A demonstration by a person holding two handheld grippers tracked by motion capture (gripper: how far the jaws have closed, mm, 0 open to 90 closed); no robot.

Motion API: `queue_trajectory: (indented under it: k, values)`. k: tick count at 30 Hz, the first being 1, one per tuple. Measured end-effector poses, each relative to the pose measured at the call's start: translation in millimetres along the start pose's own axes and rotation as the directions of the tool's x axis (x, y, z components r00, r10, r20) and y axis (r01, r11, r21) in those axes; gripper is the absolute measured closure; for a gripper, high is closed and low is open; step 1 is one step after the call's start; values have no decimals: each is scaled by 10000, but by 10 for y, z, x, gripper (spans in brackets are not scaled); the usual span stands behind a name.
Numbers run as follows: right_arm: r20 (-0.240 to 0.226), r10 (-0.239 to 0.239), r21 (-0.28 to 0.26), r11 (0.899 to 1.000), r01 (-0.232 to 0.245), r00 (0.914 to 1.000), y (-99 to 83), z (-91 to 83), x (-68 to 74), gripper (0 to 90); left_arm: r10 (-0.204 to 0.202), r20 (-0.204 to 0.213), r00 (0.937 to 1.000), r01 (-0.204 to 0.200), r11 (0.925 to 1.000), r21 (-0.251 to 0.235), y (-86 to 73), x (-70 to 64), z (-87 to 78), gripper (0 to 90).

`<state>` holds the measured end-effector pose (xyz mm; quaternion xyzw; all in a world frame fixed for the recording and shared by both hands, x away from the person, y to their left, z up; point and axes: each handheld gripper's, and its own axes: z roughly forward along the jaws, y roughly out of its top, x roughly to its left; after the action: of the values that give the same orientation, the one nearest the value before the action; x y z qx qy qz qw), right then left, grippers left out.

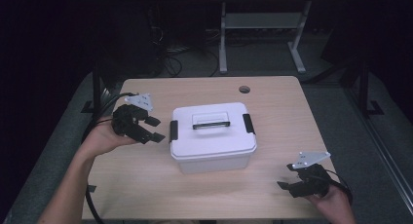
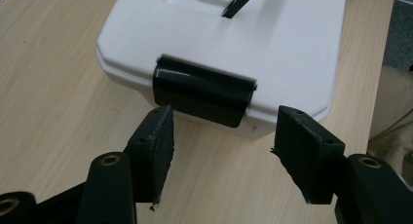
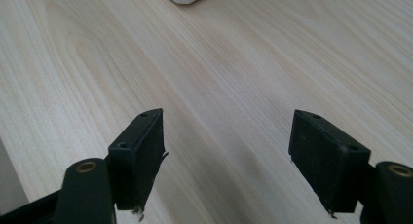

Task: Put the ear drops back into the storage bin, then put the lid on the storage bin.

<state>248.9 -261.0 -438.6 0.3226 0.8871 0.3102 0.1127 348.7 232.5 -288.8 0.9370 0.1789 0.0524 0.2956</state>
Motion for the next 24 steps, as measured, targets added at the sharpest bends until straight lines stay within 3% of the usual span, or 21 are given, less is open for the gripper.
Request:
queue_trajectory:
  k: [10, 24]
  values:
    - [77, -8, 46, 10000, 8, 10000, -6, -7, -9, 282, -144, -64, 9999, 144, 9999, -47, -96, 13, -21, 384]
    - [33, -57, 172, 9998, 57, 10000, -2, 20, -2, 282, -553, -120, 9984, 552, 9984, -121, -368, -2, 2, 379]
